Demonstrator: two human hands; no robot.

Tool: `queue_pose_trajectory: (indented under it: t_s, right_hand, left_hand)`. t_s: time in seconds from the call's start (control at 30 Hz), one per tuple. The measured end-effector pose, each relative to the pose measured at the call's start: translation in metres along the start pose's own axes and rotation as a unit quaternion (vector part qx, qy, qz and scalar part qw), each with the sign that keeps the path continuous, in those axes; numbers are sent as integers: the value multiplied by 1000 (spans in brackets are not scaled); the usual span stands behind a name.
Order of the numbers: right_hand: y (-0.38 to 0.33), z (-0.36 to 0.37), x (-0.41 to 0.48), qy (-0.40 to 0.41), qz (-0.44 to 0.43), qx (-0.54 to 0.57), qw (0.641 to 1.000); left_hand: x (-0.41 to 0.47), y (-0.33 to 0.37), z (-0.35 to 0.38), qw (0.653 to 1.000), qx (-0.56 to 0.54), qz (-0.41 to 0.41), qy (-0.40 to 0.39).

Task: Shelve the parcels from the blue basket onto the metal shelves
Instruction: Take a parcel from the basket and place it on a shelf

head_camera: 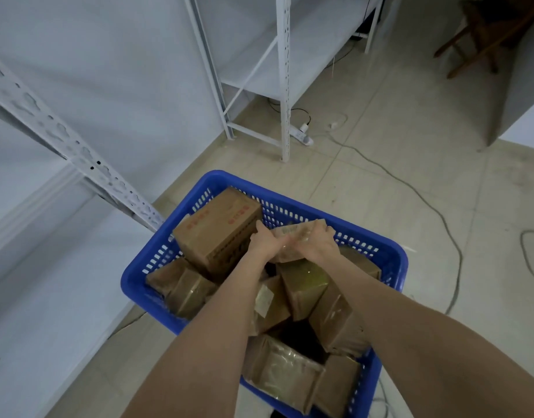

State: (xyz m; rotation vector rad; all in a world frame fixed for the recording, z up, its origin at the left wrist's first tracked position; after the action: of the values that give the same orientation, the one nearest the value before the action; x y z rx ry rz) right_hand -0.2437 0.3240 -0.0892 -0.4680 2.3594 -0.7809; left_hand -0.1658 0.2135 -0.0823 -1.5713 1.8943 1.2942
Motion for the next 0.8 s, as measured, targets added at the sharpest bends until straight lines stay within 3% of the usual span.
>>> queue_pose_trajectory:
  t_s: [0.27, 0.43, 0.67, 0.8]
  right_hand:
    - [22, 27, 34, 36, 80, 15, 996]
    - [17, 33, 30, 50, 103, 91, 989]
    - [18, 35, 13, 144, 215, 234, 937]
    - [19, 38, -2, 134, 265, 276, 914]
  left_hand:
    - [47, -12, 21, 993, -68, -47, -80]
    - [34, -11, 10, 989, -93, -33, -111]
    - [27, -15, 9, 991, -89, -37, -96]
    - [27, -27, -1, 988, -124, -53, -81]
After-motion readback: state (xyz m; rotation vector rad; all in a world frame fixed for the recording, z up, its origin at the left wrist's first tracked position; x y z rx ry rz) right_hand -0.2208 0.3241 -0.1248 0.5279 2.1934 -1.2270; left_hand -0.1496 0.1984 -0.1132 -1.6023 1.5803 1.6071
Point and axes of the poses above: each hand's wrist, its own x-axis towards the middle knuckle, its own z-axis out of the palm, y = z × x, the point moved 5 cm from there along x, towards the middle knuckle, and after that the axes turned 12 degrees about -z, right-handed, at the moved point
